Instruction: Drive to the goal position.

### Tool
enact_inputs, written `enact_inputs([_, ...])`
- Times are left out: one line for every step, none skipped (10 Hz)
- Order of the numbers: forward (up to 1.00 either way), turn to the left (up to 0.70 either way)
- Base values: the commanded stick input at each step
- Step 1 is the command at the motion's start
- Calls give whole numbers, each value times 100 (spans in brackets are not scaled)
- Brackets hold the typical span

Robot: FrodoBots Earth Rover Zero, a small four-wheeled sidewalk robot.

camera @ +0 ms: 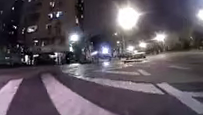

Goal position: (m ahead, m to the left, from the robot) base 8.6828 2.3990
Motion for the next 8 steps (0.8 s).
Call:
enact_inputs([45, 2])
enact_inputs([45, 14])
enact_inputs([45, 26])
enact_inputs([45, 27])
enact_inputs([45, 27])
enact_inputs([45, 12])
enact_inputs([45, 2])
enact_inputs([45, 0])
